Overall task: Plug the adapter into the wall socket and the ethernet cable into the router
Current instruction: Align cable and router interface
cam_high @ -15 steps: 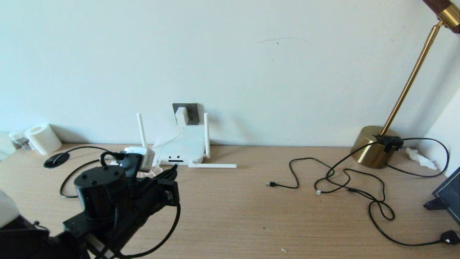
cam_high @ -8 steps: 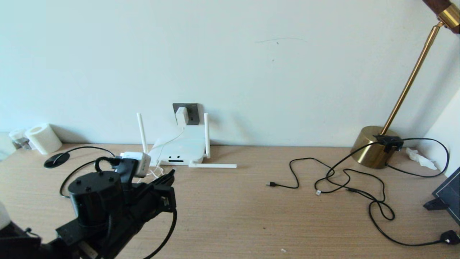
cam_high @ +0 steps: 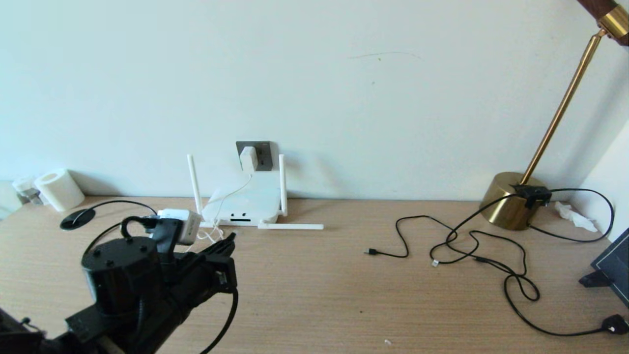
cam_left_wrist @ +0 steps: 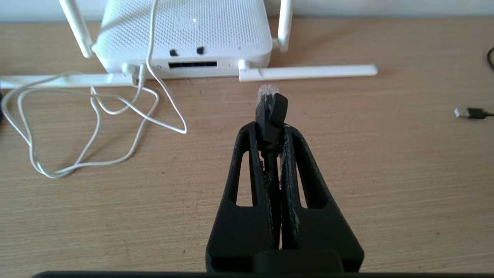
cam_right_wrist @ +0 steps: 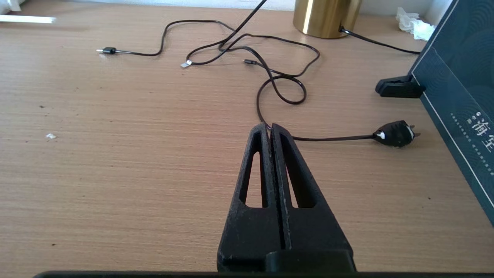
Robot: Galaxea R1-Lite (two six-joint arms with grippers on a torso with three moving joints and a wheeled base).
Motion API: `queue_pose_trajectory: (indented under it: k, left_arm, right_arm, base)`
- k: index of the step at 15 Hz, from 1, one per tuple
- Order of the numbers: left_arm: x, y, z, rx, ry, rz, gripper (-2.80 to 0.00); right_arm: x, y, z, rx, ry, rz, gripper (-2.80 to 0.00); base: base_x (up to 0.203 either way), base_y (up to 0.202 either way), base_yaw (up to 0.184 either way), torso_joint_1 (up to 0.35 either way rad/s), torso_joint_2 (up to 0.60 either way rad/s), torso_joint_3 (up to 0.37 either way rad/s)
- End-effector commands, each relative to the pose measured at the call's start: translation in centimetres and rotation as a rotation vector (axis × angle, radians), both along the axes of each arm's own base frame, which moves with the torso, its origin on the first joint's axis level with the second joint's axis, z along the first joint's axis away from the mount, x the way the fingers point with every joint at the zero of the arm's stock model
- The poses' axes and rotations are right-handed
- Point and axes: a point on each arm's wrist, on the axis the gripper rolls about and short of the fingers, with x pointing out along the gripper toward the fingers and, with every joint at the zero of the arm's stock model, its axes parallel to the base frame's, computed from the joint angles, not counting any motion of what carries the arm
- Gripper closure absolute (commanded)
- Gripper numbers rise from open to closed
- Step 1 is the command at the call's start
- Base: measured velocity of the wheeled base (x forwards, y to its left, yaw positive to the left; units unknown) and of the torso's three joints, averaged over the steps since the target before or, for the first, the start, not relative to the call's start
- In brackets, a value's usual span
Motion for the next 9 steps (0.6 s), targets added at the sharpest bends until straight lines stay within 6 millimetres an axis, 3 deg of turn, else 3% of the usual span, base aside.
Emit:
queue_pose_trajectory:
  k: [1, 9]
  left_arm:
    - [-0.5, 0.2, 0.8, -0.016, -0.030, 0.001, 0.00]
    - [-2.2, 0.8, 1.8, -0.037, -0.061, -0.017, 0.00]
  right_arm:
    - [0.0, 0.0, 0.0, -0.001, -0.001, 0.001, 0.00]
    - [0.0, 0.0, 0.0, -0.001, -0.001, 0.001, 0.00]
  base:
    - [0.000, 0.000, 0.000, 0.000, 0.00, 0.000]
    - [0.000, 0.000, 0.000, 0.000, 0.00, 0.000]
